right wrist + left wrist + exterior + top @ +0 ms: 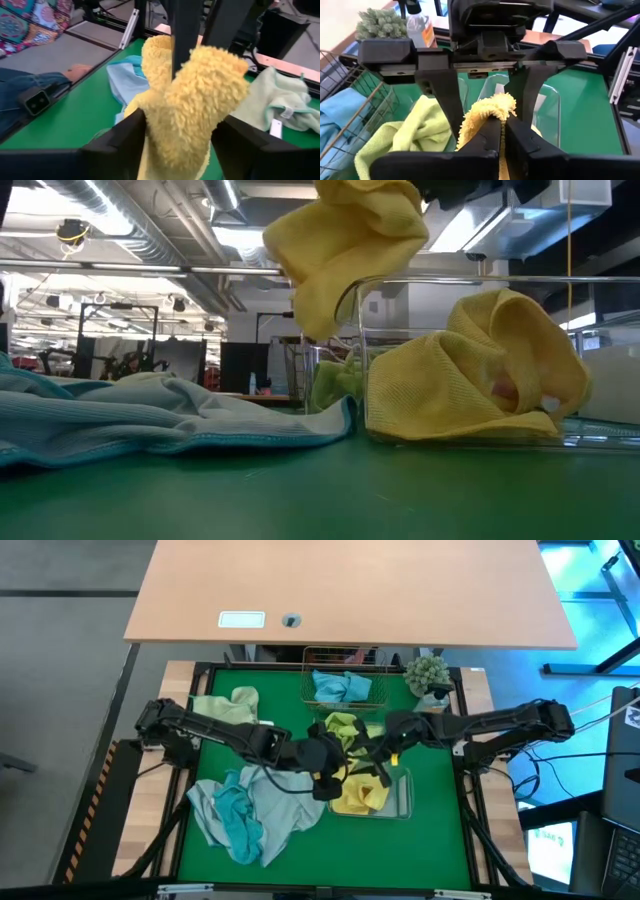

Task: Sort microfiber towel by color & place in baskets
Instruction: Put the yellow microfiber towel into the bottom transparent bin

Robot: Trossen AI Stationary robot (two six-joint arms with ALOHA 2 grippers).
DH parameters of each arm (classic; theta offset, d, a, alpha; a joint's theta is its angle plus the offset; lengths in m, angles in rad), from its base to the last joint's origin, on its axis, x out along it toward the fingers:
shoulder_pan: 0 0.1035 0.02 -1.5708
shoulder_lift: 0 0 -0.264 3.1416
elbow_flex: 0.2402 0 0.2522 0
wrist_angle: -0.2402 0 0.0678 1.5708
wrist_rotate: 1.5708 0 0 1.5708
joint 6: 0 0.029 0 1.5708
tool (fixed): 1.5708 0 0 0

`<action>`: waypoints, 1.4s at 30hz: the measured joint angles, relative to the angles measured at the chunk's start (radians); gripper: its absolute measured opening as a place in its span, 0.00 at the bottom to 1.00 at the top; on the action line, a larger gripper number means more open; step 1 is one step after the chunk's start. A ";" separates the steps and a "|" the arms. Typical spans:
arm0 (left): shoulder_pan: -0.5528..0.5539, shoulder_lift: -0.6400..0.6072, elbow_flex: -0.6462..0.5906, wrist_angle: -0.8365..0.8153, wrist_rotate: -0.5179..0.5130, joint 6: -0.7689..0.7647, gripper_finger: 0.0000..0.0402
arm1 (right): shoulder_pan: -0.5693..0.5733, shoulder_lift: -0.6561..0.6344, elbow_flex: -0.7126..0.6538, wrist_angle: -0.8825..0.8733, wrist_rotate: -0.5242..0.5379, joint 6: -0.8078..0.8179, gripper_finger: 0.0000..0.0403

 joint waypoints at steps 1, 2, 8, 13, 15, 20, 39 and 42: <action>0.001 0.000 0.000 0.000 0.008 0.000 0.02 | 0.003 0.000 0.000 0.002 0.014 0.000 0.48; 0.001 0.000 0.000 0.000 0.015 0.000 0.03 | 0.009 0.000 0.000 0.007 0.031 0.000 0.44; -0.001 0.000 0.000 -0.003 0.051 -0.009 0.06 | 0.005 0.000 0.000 0.008 0.065 0.004 0.08; 0.003 0.000 0.000 -0.012 0.122 -0.011 0.10 | 0.006 -0.012 0.000 -0.021 0.080 0.008 0.07; 0.005 0.000 0.000 -0.018 0.153 -0.015 0.14 | 0.006 -0.022 0.015 -0.081 0.080 0.009 0.07; 0.005 0.000 0.000 -0.047 0.219 -0.019 0.25 | 0.006 -0.048 0.095 -0.275 0.081 0.010 0.02; -0.045 0.000 0.000 -0.439 0.346 -0.151 0.30 | 0.006 -0.229 0.232 -0.764 0.054 0.083 0.01; -0.060 0.000 0.000 -0.438 0.308 -0.152 0.31 | 0.006 -0.236 0.232 -0.773 0.054 0.112 0.02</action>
